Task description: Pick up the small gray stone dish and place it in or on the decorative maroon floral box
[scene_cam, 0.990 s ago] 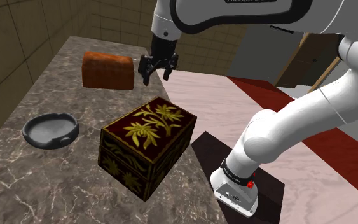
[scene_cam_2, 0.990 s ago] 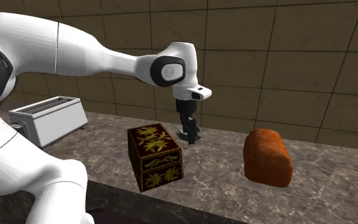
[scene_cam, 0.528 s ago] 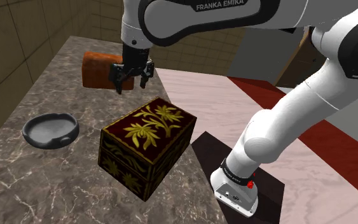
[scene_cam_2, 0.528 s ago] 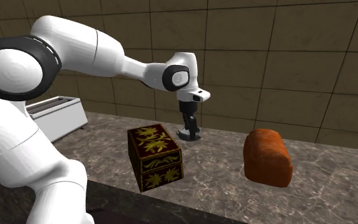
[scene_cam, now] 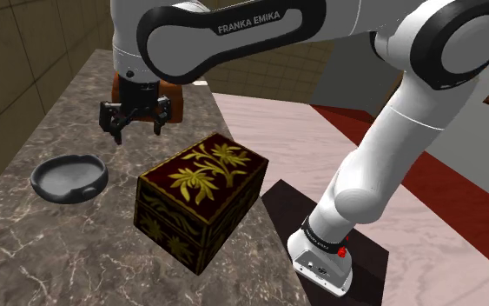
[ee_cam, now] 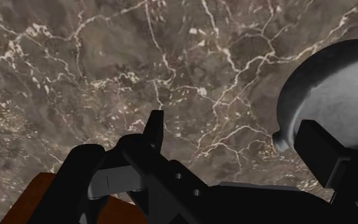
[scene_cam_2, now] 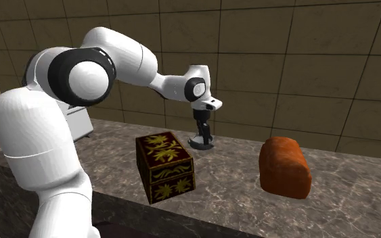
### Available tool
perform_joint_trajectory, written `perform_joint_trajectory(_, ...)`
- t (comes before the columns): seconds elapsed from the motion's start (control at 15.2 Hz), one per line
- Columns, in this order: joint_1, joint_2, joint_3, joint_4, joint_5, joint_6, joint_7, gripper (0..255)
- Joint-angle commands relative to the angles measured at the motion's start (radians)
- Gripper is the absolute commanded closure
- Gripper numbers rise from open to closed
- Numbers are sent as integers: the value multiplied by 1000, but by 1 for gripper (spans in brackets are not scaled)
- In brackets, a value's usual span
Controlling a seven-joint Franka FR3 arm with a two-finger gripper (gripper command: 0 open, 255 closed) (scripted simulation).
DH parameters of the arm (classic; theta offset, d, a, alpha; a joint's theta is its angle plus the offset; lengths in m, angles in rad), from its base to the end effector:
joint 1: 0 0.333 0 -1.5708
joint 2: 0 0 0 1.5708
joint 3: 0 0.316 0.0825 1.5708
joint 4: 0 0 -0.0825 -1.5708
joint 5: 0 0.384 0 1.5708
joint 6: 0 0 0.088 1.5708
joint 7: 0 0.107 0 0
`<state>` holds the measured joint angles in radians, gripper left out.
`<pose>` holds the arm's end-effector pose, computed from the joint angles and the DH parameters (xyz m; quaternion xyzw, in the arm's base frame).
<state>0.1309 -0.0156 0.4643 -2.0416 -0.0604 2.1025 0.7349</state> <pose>0.4606 0.3094 0.4547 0.9973 -0.0553 0.0479 0.0006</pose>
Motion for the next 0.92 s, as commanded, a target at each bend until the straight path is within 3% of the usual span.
perform_joint_trajectory(0.0, 17, 75, 19, 58, -41, 13, 59, 0)
perform_joint_trajectory(0.33, 81, 259, 33, 218, -145, 19, 175, 0)
perform_joint_trajectory(0.86, 90, 311, 18, 182, -181, 101, 198, 0)
